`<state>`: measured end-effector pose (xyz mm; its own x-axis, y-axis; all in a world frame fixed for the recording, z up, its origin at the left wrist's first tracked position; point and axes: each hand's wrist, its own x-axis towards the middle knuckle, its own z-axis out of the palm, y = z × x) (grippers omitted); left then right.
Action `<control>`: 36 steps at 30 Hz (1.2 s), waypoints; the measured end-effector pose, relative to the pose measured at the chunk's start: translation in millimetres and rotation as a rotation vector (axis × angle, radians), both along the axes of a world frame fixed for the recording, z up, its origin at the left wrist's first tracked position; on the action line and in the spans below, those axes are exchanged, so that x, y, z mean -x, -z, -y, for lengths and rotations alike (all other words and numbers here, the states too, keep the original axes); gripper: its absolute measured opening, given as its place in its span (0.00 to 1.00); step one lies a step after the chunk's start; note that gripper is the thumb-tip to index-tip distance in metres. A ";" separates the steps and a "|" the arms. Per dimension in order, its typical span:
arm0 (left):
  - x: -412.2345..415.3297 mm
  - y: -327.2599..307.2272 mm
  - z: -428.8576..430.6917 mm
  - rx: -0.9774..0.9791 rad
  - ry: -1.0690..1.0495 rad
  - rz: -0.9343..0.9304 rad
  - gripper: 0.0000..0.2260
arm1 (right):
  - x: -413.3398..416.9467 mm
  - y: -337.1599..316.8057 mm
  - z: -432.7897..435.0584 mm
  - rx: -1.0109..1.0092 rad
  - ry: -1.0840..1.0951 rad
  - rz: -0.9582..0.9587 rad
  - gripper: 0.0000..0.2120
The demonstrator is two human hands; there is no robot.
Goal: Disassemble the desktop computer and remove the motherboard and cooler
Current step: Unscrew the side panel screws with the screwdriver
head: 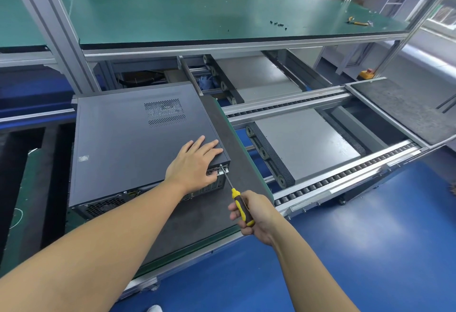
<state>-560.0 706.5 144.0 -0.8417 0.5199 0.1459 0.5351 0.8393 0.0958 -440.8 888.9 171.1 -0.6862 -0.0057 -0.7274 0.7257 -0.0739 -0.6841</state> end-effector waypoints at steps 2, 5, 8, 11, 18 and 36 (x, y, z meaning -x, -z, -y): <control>-0.4 -0.3 0.1 -0.007 -0.001 -0.007 0.29 | -1.3 3.1 0.9 -0.028 0.010 0.000 0.14; -0.7 -0.6 -0.3 -0.014 0.003 -0.012 0.27 | -3.0 3.7 0.3 -0.053 0.031 -0.063 0.08; -0.1 -0.1 -0.1 -0.013 0.005 -0.016 0.26 | -5.3 4.2 -2.5 -0.079 0.024 -0.158 0.07; -0.7 0.9 -0.2 -0.012 0.008 -0.017 0.26 | -3.8 1.1 -3.0 -0.103 0.025 -0.172 0.10; 0.2 1.5 0.9 -0.001 0.005 -0.014 0.26 | -4.6 -3.3 -2.2 -0.047 0.039 -0.091 0.14; -1.4 -2.8 -0.6 0.009 0.001 -0.002 0.27 | -6.0 13.1 -2.5 -0.028 0.024 -0.135 0.12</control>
<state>-558.6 707.1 146.8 -0.8412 0.5216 0.1427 0.5357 0.8399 0.0877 -434.8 891.4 158.1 -0.7777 0.0309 -0.6279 0.6251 -0.0691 -0.7775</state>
